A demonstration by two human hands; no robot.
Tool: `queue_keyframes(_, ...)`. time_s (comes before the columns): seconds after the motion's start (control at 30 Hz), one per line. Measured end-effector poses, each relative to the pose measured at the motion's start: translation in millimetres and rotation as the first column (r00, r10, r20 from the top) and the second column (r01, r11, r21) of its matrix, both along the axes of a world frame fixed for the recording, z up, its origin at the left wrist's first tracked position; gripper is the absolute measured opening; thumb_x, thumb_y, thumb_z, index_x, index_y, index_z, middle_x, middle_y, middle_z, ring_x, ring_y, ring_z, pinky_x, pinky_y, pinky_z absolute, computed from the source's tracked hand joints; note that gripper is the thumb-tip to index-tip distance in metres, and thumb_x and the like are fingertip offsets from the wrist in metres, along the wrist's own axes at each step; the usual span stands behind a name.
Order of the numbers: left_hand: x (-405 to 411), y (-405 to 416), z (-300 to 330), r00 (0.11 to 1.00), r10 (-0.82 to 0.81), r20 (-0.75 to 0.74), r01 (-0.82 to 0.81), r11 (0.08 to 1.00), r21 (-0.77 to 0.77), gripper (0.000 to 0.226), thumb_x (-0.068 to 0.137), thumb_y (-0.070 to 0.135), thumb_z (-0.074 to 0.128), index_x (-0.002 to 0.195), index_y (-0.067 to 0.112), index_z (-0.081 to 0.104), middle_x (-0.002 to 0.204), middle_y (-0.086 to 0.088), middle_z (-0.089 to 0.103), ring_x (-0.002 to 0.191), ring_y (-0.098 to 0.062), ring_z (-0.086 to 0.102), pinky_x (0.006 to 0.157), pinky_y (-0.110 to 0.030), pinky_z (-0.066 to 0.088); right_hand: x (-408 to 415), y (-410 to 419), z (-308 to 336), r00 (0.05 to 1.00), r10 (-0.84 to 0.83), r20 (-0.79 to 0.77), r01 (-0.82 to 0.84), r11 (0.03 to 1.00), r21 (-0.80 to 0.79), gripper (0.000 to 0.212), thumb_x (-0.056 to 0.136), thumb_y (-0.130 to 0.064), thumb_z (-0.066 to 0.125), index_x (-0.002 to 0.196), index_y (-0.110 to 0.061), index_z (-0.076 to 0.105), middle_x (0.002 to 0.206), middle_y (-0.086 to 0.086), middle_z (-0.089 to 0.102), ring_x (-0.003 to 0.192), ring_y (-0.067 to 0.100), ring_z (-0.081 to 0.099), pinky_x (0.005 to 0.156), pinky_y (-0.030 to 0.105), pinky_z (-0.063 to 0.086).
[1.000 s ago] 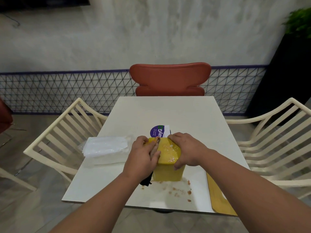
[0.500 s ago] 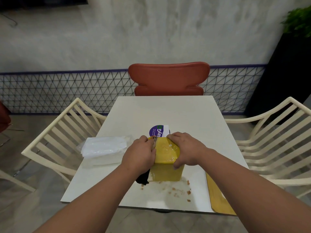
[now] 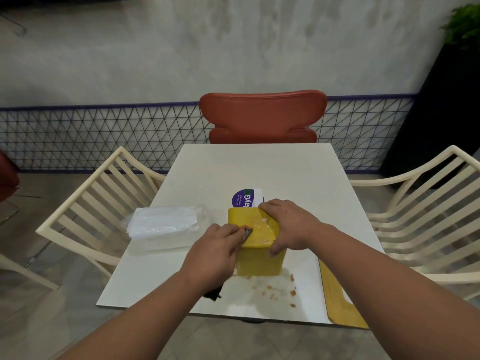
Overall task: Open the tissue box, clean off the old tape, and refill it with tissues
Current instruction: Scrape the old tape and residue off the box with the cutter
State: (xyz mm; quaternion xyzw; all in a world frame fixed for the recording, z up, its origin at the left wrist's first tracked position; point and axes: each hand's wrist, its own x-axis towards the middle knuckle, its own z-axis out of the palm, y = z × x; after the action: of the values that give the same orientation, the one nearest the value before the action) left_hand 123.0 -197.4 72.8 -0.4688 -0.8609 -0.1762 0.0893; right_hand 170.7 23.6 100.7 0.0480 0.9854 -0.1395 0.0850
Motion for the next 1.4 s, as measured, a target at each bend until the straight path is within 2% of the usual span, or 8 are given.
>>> queue_keyframes(0.13,9,-8,-6,0.995,-0.069,-0.066,0.071,0.997,0.027,0.038,0.085,0.024,0.049,0.119,0.024,0.064,0.112,0.012,0.064,0.079,-0.019,0.051,0.057,-0.029,0.052,-2,-1,-1,1.0,0.012,0.006,-0.012,1.0,-0.001,0.122,0.054,-0.05,0.087,0.153,-0.027,0.02,0.153,-0.01,0.027,0.138,0.017,0.026,0.107,0.04,0.039)
queue_keyframes(0.33,16,25,3,0.978,-0.177,-0.111,0.177,0.984,-0.006,0.038,0.088,0.028,0.042,0.114,0.024,0.069,0.109,0.013,0.067,0.078,-0.02,0.052,0.058,-0.03,0.052,1,0,-1,1.0,0.012,-0.02,-0.013,0.999,-0.038,0.119,0.055,-0.046,0.087,0.153,-0.025,0.023,0.151,-0.01,0.03,0.135,0.017,0.029,0.106,0.036,0.039)
queue_keyframes(0.43,2,5,8,0.968,-0.213,-0.133,0.208,0.977,-0.055,0.037,0.091,0.032,0.041,0.118,0.033,0.067,0.111,0.02,0.066,0.08,-0.016,0.05,0.059,-0.023,0.048,2,0,-1,1.0,0.019,-0.013,-0.019,1.0,-0.021,0.121,0.054,-0.049,0.087,0.153,-0.026,0.022,0.152,-0.01,0.028,0.136,0.017,0.028,0.107,0.038,0.039)
queue_keyframes(0.8,7,18,10,0.953,-0.272,-0.133,0.268,0.962,-0.046,0.035,0.091,0.032,0.041,0.111,0.031,0.07,0.108,0.02,0.066,0.078,-0.017,0.05,0.058,-0.024,0.047,4,-1,-1,1.0,0.016,-0.017,-0.016,0.999,-0.032,0.119,0.055,-0.046,0.088,0.153,-0.026,0.023,0.152,-0.01,0.029,0.136,0.016,0.028,0.106,0.037,0.039)
queue_keyframes(0.93,-8,-9,13,0.965,-0.247,-0.092,0.243,0.969,-0.047,0.032,0.093,0.035,0.044,0.112,0.034,0.069,0.111,0.022,0.065,0.083,-0.015,0.048,0.06,-0.02,0.044,3,-1,-1,1.0,0.009,-0.009,-0.009,1.0,-0.014,0.122,0.054,-0.05,0.087,0.153,-0.027,0.021,0.153,-0.011,0.027,0.137,0.016,0.026,0.107,0.039,0.039)
queue_keyframes(1.13,13,13,6,0.955,-0.295,-0.021,0.294,0.955,-0.035,0.028,0.092,0.028,0.049,0.112,0.03,0.068,0.111,0.02,0.066,0.083,-0.016,0.049,0.064,-0.026,0.049,4,-2,-1,1.0,0.016,-0.02,-0.017,1.0,-0.019,0.122,0.053,-0.049,0.089,0.153,-0.025,0.023,0.151,-0.009,0.03,0.136,0.017,0.029,0.107,0.038,0.039)
queue_keyframes(1.27,4,7,18,0.97,-0.155,0.187,0.145,0.987,0.066,0.029,0.091,0.035,0.047,0.114,0.033,0.066,0.108,0.02,0.066,0.091,-0.012,0.046,0.077,-0.03,0.048,3,-3,-1,1.0,0.009,-0.016,-0.01,1.0,-0.026,0.121,0.054,-0.048,0.089,0.153,-0.026,0.022,0.151,-0.01,0.029,0.136,0.017,0.028,0.106,0.039,0.04)
queue_keyframes(1.4,-14,7,20,0.986,0.055,0.159,-0.064,0.997,0.049,0.045,0.09,0.044,0.031,0.122,0.037,0.061,0.115,0.016,0.062,0.095,-0.017,0.046,0.08,-0.035,0.049,5,-3,0,1.0,-0.001,-0.02,0.0,1.0,-0.021,0.121,0.055,-0.045,0.089,0.153,-0.027,0.02,0.152,-0.009,0.028,0.136,0.018,0.026,0.107,0.037,0.039)
